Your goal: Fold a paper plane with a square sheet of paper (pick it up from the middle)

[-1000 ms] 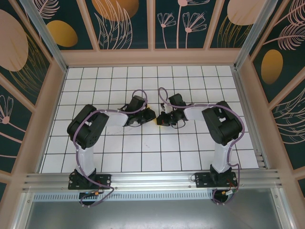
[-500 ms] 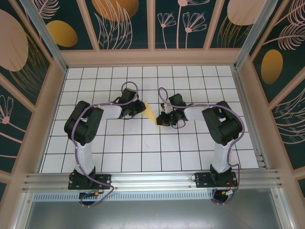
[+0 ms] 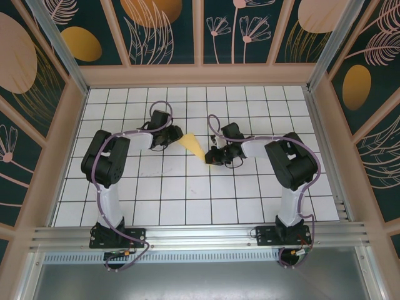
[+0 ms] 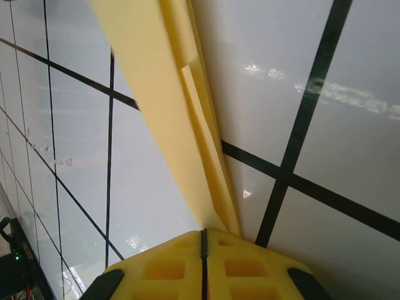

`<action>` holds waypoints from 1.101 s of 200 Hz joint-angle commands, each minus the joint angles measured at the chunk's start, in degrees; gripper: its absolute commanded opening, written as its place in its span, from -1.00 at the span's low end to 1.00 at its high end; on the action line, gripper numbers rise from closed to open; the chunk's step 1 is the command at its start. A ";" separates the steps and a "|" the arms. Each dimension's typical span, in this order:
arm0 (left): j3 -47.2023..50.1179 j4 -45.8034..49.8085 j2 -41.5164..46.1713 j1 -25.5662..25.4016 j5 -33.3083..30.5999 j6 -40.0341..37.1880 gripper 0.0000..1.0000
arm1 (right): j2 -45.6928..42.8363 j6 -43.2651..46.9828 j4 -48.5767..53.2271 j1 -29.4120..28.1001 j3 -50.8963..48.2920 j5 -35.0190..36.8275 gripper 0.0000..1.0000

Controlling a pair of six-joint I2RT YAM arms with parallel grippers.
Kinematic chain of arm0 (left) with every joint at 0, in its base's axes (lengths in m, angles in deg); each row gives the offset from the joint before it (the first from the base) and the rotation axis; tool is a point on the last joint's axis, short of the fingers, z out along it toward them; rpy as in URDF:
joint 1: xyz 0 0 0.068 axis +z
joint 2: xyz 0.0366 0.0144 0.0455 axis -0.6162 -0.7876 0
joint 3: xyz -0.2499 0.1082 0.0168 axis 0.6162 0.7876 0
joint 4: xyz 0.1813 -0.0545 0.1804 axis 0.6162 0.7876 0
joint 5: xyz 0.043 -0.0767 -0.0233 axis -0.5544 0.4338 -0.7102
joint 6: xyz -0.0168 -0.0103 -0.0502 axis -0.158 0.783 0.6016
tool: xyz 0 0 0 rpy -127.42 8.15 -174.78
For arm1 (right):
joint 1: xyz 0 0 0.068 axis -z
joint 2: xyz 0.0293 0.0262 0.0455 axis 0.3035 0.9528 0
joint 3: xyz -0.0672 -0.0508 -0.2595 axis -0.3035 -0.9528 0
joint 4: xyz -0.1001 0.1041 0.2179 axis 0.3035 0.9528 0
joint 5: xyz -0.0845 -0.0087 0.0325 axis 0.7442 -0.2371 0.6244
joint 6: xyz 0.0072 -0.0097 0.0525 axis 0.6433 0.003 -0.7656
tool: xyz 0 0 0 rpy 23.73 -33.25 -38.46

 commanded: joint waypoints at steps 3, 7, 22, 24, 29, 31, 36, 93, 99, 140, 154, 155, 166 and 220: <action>-1.63 4.94 3.10 1.73 -7.09 -3.43 -0.17 | 0.75 -0.41 4.23 0.49 -1.13 3.78 -0.85; -1.69 5.16 3.66 1.76 -7.43 -3.62 -0.13 | 0.48 -0.41 4.07 0.42 -0.93 3.71 -0.84; -1.63 5.65 6.12 1.78 -8.21 -4.24 0.02 | -0.88 -0.45 3.70 0.16 0.23 3.55 -0.79; -1.54 5.68 6.47 1.79 -8.29 -4.32 0.04 | -1.08 -0.49 3.70 0.14 0.35 3.60 -0.78; -1.29 5.66 7.41 1.77 -8.36 -4.45 0.10 | -1.94 -0.58 3.46 0.01 0.78 3.54 -0.75; -1.17 5.66 7.76 1.77 -8.39 -4.66 0.12 | -2.25 -0.59 3.35 -0.03 0.97 3.53 -0.74; -0.81 5.67 8.66 1.79 -8.40 -5.13 0.18 | -3.07 -0.74 3.00 -0.11 1.28 3.51 -0.70; 6.92 3.05 20.41 1.71 -11.17 -10.11 0.97 | -17.15 -2.14 -0.57 -0.15 1.11 13.95 -0.04; 7.75 2.64 21.38 1.77 -11.13 -10.41 0.97 | -18.19 -2.04 -0.69 0.07 0.70 15.81 0.01; 11.88 1.00 25.79 1.77 -9.74 -10.20 0.97 | -21.15 -1.36 -0.30 3.20 -0.89 25.08 0.32; 12.23 1.06 26.25 1.77 -7.73 -9.29 0.97 | -20.27 -0.31 0.42 4.27 -0.73 26.78 0.35; 12.26 1.07 26.23 1.78 -7.62 -9.20 0.97 | -20.19 -0.27 0.42 4.36 -0.77 26.84 0.35; 12.44 1.34 26.16 1.66 -6.50 -7.75 0.97 | -19.73 0.57 0.03 4.87 -1.18 28.22 0.38; 9.93 6.95 22.83 -5.13 -10.26 -3.75 0.97 | -20.55 0.49 -3.63 5.67 -6.16 36.83 0.64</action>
